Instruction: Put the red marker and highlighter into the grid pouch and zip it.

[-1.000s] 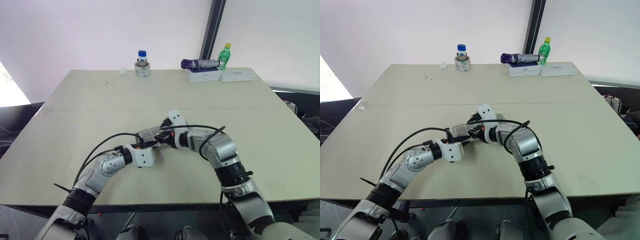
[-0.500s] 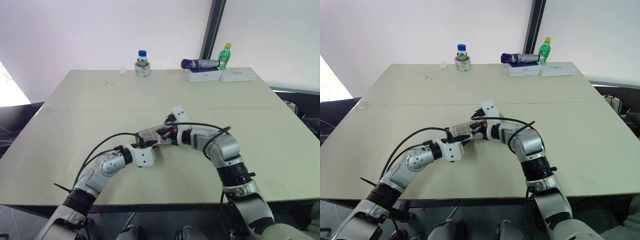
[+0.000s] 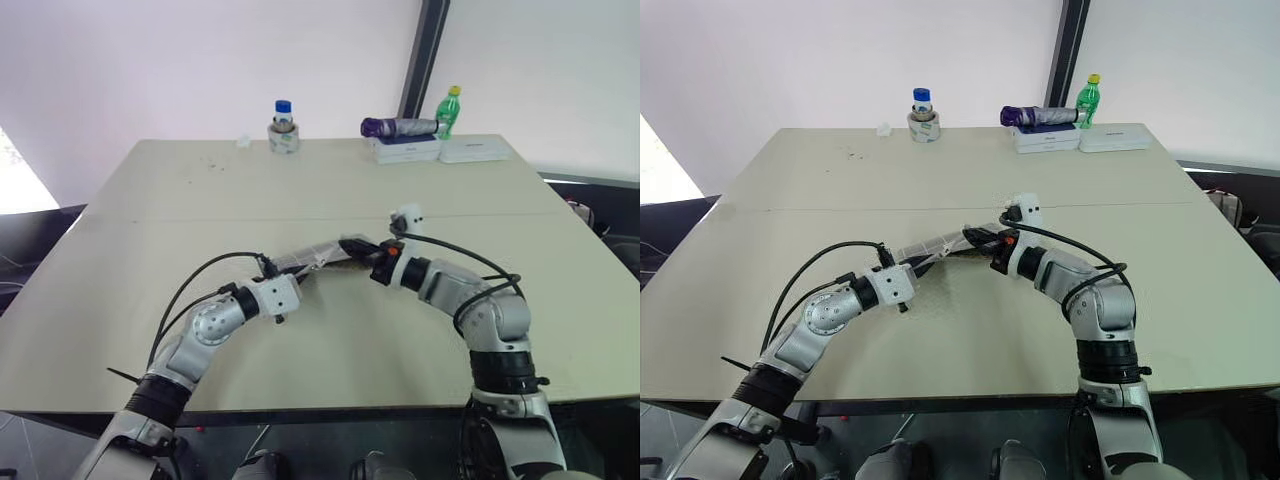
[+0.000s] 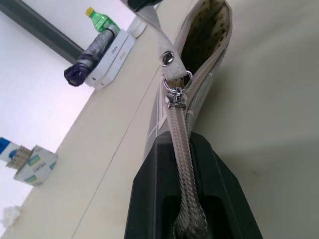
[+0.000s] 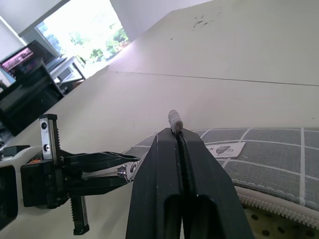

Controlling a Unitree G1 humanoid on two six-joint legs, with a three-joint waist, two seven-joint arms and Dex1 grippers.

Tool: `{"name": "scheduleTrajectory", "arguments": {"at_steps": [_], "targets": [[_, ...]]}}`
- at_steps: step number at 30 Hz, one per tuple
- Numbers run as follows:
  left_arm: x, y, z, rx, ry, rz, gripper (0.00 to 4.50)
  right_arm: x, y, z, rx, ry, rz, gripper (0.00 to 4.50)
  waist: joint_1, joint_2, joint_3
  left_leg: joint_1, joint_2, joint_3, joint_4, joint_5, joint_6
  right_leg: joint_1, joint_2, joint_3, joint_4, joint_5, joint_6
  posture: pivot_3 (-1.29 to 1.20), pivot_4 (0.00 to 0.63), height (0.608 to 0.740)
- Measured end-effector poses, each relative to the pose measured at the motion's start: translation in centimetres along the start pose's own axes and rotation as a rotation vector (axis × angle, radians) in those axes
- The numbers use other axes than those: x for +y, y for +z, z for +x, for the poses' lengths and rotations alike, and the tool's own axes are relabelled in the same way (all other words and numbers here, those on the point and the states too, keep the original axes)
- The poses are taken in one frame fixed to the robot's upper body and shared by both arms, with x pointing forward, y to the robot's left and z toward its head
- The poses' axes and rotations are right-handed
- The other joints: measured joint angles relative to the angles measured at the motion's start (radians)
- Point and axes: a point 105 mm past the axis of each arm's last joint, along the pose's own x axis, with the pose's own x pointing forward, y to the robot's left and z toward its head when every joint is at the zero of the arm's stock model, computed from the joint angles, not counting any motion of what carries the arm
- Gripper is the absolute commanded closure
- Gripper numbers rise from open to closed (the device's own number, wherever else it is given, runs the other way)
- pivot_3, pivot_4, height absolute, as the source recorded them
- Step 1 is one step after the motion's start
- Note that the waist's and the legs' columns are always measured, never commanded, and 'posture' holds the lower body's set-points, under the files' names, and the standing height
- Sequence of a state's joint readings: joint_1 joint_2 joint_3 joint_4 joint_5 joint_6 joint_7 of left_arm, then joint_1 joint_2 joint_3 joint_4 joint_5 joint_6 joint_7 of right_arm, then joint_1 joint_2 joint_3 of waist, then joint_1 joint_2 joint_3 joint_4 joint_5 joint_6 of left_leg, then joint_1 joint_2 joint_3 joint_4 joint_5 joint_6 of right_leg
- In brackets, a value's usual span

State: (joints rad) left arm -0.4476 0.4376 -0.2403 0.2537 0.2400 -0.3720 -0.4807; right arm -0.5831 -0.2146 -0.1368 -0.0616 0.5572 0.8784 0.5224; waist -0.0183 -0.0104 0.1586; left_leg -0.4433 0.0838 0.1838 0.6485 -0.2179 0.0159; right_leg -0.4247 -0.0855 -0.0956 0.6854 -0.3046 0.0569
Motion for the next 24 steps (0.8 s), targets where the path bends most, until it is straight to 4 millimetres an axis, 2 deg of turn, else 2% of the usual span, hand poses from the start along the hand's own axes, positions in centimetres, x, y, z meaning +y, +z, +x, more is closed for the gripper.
{"name": "scheduleTrajectory", "arguments": {"at_steps": [8,13,18,24], "targets": [[0.7,-0.3,-0.4,0.004,0.023,-0.055,4.50,-1.9,0.7,-1.4,-0.095,-0.104,0.039,4.45,0.000,0.000,0.000,0.000,0.000,0.000,0.000,0.000,0.000,0.000,0.000,0.000,0.000,0.000,0.000,0.00,0.150,0.740],[0.8,-0.4,-1.0,0.013,0.011,-0.049,4.50,-4.8,1.1,-3.0,-0.159,-0.231,0.087,4.45,0.000,0.000,0.000,0.000,0.000,0.000,0.000,0.000,0.000,0.000,0.000,0.000,0.000,0.000,0.000,0.00,0.150,0.740],[0.6,-1.3,-2.5,0.036,-0.028,-0.019,4.50,-8.2,1.5,-5.2,-0.160,-0.345,0.059,4.45,-0.001,0.000,0.000,0.000,0.000,0.000,-0.001,0.000,0.000,0.000,0.000,0.000,0.000,0.000,0.000,0.00,0.150,0.740],[0.7,-1.1,-2.8,0.000,-0.059,-0.035,4.50,-9.6,1.3,-5.4,-0.134,-0.362,0.004,4.45,-0.001,0.001,0.000,0.000,0.000,0.000,-0.001,0.000,0.000,0.000,0.000,0.000,0.000,0.000,0.000,0.00,0.150,0.740]]}}
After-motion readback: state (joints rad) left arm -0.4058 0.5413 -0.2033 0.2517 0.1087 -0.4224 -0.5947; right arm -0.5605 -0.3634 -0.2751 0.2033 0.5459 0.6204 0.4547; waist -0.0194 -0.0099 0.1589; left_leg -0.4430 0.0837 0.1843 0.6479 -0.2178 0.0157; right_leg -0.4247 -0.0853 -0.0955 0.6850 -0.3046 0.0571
